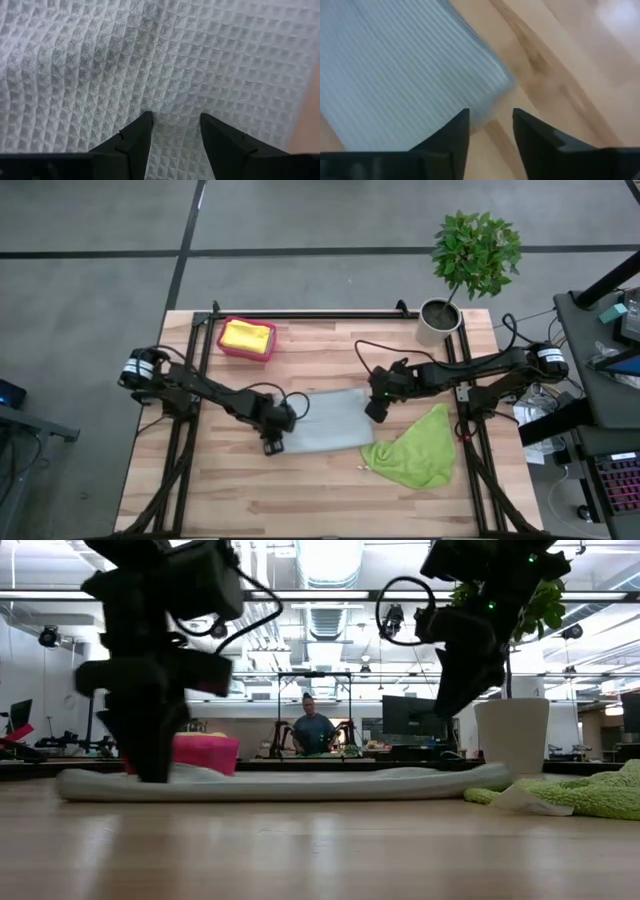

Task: Fold microfiber towels
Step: Fold the gray microfiber cloth

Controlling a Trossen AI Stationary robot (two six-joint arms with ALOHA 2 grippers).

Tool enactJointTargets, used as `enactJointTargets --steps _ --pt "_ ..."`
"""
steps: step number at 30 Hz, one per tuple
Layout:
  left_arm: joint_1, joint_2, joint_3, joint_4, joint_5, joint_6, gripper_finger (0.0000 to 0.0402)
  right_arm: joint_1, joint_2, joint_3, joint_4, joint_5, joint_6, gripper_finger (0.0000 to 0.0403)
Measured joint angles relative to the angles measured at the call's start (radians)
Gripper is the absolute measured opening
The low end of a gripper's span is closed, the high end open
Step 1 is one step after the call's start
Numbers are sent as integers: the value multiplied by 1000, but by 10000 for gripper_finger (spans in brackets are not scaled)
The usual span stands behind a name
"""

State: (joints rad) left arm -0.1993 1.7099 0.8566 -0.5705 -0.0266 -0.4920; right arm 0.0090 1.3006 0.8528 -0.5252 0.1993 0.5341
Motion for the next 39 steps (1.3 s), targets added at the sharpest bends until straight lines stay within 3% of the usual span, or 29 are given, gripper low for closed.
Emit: enactJointTargets --steps 3,9,14,20,26,33,39 --pt "2 -33 -2 -105 2 -9 157 0 0 -10 -14 1 51 170" --pt "2 -117 5 -97 -48 -5 157 0 28 -78 126 2 121 206" --pt "3 -176 9 26 -108 3 157 -3 73 -134 276 0 124 210" --pt "3 -166 3 159 -119 30 157 -31 122 -204 482 -64 171 210" --pt "2 -147 -1 204 -194 27 157 -48 202 -248 647 -88 228 210" --pt "3 -129 1 249 -214 26 157 -49 333 -257 984 -152 159 210" --pt "2 -124 0 245 -215 19 157 -13 319 -250 1155 -148 24 205"
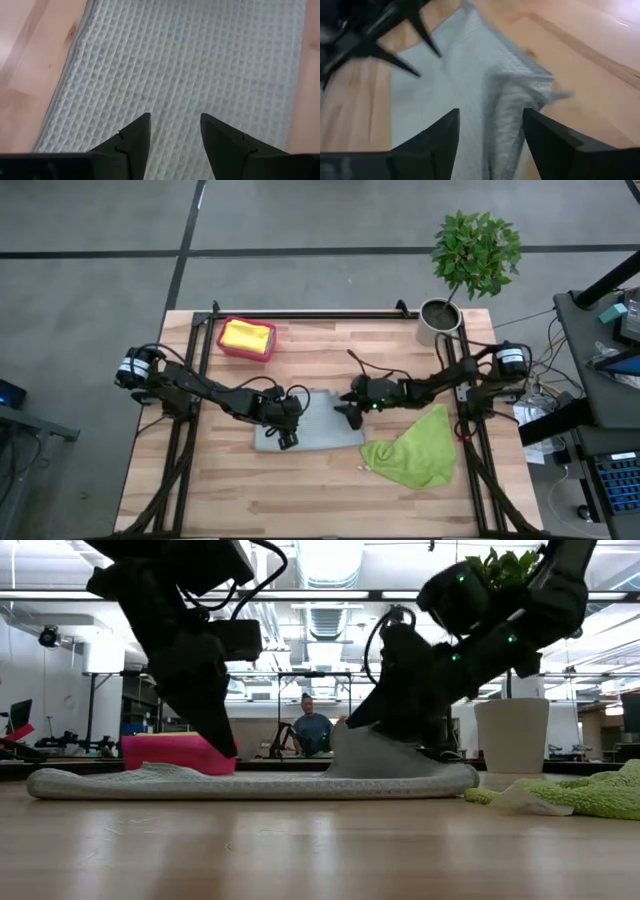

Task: Fold microfiber towels
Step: Fold the gray microfiber cloth

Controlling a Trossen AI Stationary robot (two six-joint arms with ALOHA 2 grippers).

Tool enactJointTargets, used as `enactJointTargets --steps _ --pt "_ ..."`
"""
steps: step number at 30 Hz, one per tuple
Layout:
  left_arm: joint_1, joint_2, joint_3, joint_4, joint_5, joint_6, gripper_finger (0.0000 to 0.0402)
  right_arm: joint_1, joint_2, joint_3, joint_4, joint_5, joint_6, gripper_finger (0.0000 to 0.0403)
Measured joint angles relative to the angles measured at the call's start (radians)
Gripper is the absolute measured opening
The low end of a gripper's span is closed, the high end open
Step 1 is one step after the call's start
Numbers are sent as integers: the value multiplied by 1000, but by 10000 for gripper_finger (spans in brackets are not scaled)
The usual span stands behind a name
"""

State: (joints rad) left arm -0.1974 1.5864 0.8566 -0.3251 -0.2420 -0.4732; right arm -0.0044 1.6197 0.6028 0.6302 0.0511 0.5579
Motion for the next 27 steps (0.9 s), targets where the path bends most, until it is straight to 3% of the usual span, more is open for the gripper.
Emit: enactJointTargets --steps 8,15,27 --pt "0 0 0 11 -19 0 157 85 -35 14 -44 -4 -105 196" --pt "1 0 0 12 -26 -1 157 79 -62 16 -155 81 -130 196" --pt "1 0 -25 35 -28 -1 157 64 -113 17 -149 136 -166 194"
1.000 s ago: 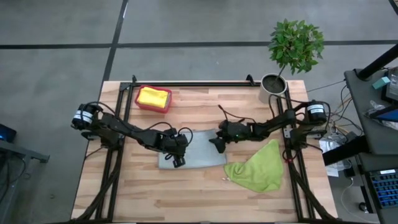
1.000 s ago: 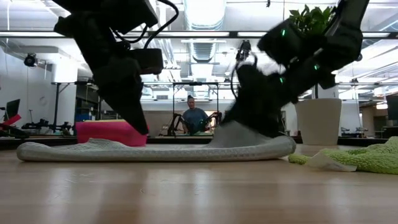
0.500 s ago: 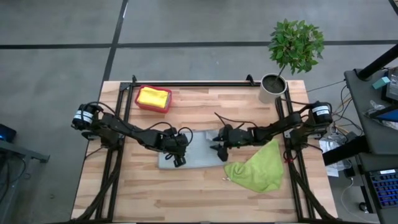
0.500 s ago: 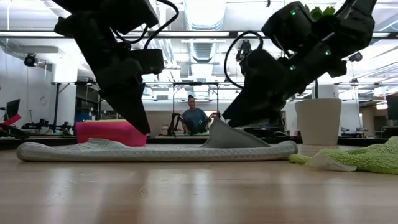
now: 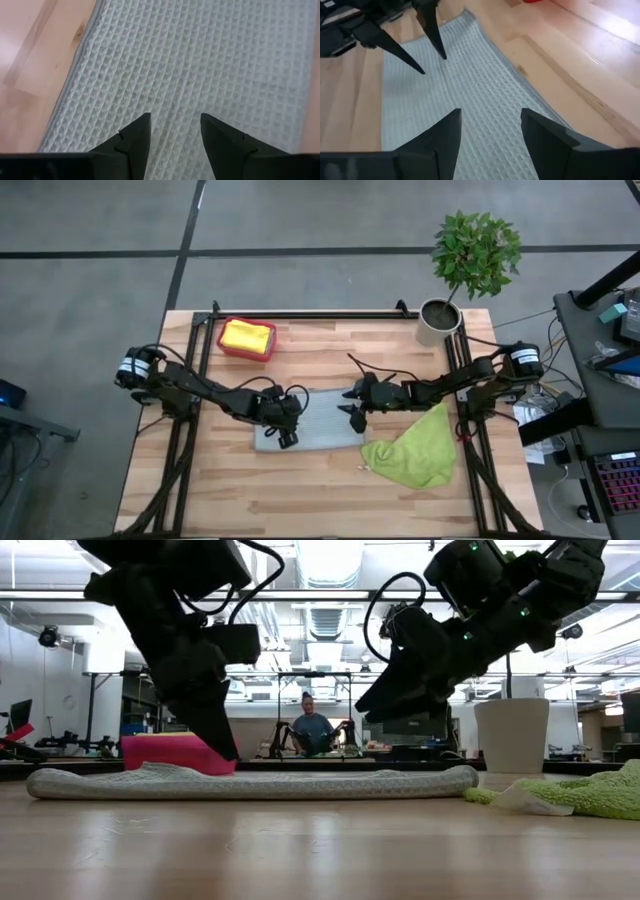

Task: Fold microfiber towels
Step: Fold the gray microfiber cloth

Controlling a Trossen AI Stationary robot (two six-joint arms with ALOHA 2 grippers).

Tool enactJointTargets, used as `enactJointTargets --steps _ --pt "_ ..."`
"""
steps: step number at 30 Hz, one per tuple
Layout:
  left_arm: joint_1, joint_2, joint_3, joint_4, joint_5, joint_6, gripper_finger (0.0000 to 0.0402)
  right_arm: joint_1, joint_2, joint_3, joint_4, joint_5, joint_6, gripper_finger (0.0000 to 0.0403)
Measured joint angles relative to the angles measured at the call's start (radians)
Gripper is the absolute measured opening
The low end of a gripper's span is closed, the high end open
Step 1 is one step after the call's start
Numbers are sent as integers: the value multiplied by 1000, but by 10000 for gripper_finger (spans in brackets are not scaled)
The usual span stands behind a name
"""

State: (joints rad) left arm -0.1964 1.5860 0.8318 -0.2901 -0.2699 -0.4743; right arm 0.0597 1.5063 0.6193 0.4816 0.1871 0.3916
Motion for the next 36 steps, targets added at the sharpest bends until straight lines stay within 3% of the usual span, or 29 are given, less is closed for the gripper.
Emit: enactJointTargets --steps 5,8,13,18,25,36 --pt "0 -1 -15 -5 12 -17 157 -1 5 0 -1 -6 8 194" --pt "-1 -13 -17 -16 82 -17 157 -1 13 0 -38 -14 44 194" --pt "-12 -41 -14 -97 222 -23 157 -31 6 0 -261 -27 311 194" --pt "-34 -59 -33 -179 257 -70 157 -69 -15 1 -433 -166 463 204" --pt "-34 -45 -51 -165 230 -96 157 -71 -18 2 -435 -267 519 219" --pt "-33 -46 -49 -137 166 -96 157 -71 68 1 -242 -275 514 219"
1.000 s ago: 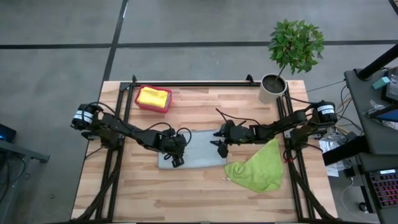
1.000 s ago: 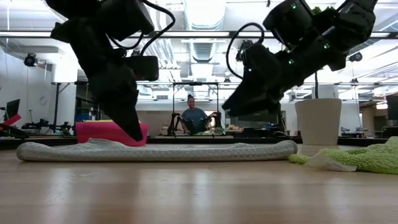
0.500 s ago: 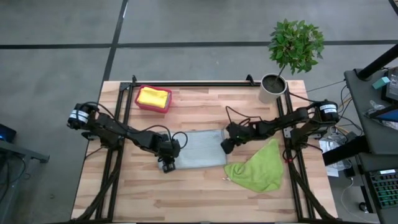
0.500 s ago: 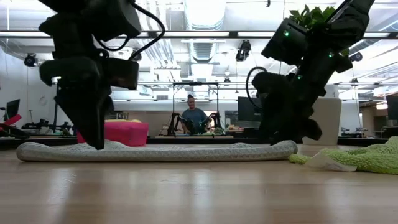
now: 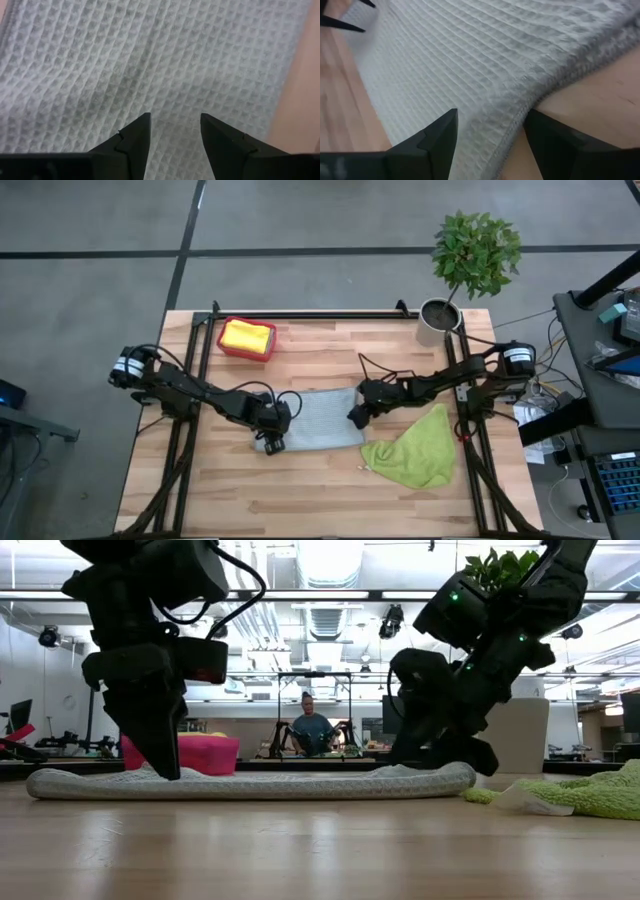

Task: Fold microfiber towels
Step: Fold the gray microfiber cloth

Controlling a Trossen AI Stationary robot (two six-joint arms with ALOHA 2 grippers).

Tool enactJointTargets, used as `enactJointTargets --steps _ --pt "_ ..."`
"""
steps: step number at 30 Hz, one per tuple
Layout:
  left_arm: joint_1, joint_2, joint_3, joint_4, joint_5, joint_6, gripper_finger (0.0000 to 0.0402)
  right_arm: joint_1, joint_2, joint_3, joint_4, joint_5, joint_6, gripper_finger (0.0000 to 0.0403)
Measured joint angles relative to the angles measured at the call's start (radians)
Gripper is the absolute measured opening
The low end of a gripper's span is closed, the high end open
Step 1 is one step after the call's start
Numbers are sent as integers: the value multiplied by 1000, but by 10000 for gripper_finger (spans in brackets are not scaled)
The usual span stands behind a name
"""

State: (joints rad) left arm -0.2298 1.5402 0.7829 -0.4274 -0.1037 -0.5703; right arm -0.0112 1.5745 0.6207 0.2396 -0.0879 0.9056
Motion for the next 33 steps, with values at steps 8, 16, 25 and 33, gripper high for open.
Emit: enactJointTargets --steps 8,16,25,33 --pt "0 0 0 8 0 0 157 0 20 -1 58 6 0 191" --pt "0 0 2 13 -58 0 157 0 21 -3 81 9 -36 22" --pt "-6 -17 7 16 -59 -20 157 -9 -18 -3 6 5 -70 11" --pt "-10 -101 4 -7 -67 24 157 -80 -185 3 -262 23 -137 11"
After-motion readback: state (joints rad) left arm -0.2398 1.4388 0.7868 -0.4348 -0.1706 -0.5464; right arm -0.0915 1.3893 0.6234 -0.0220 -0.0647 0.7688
